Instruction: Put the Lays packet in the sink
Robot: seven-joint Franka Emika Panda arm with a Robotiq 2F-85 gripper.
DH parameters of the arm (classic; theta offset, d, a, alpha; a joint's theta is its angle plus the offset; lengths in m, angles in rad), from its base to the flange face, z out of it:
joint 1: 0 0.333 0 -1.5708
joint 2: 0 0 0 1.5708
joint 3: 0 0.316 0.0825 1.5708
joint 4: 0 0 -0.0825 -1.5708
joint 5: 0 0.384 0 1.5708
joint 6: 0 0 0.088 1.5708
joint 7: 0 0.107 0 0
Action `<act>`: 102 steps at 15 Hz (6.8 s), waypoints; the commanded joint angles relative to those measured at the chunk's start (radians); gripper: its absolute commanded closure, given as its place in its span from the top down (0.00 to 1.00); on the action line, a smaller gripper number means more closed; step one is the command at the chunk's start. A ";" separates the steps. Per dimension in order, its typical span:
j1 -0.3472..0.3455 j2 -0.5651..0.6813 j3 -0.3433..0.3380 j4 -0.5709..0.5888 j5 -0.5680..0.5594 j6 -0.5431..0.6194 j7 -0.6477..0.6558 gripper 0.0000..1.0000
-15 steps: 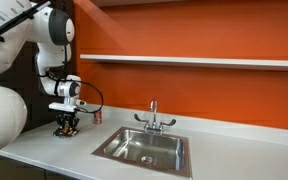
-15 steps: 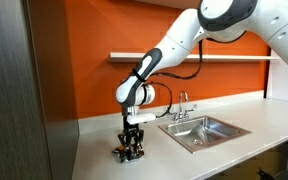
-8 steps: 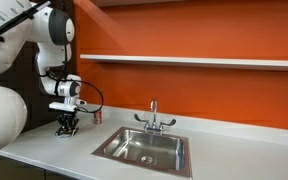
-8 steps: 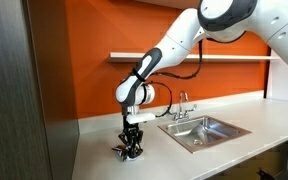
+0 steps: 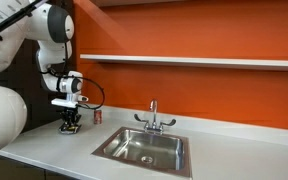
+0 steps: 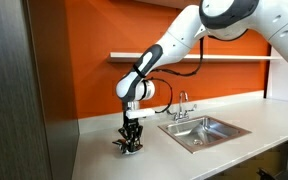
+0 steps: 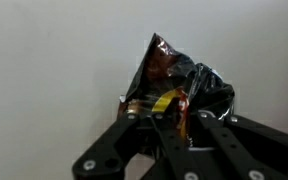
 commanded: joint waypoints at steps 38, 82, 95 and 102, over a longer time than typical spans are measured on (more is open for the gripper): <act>-0.403 -0.399 -0.297 -0.348 -0.059 -0.003 0.085 0.02; -0.450 -0.142 -0.243 -0.243 -0.034 0.026 -0.202 1.00; -0.417 -0.584 -0.254 -0.648 -0.058 -0.068 -0.217 1.00; -0.406 -0.777 -0.240 -0.791 -0.089 -0.185 -0.202 1.00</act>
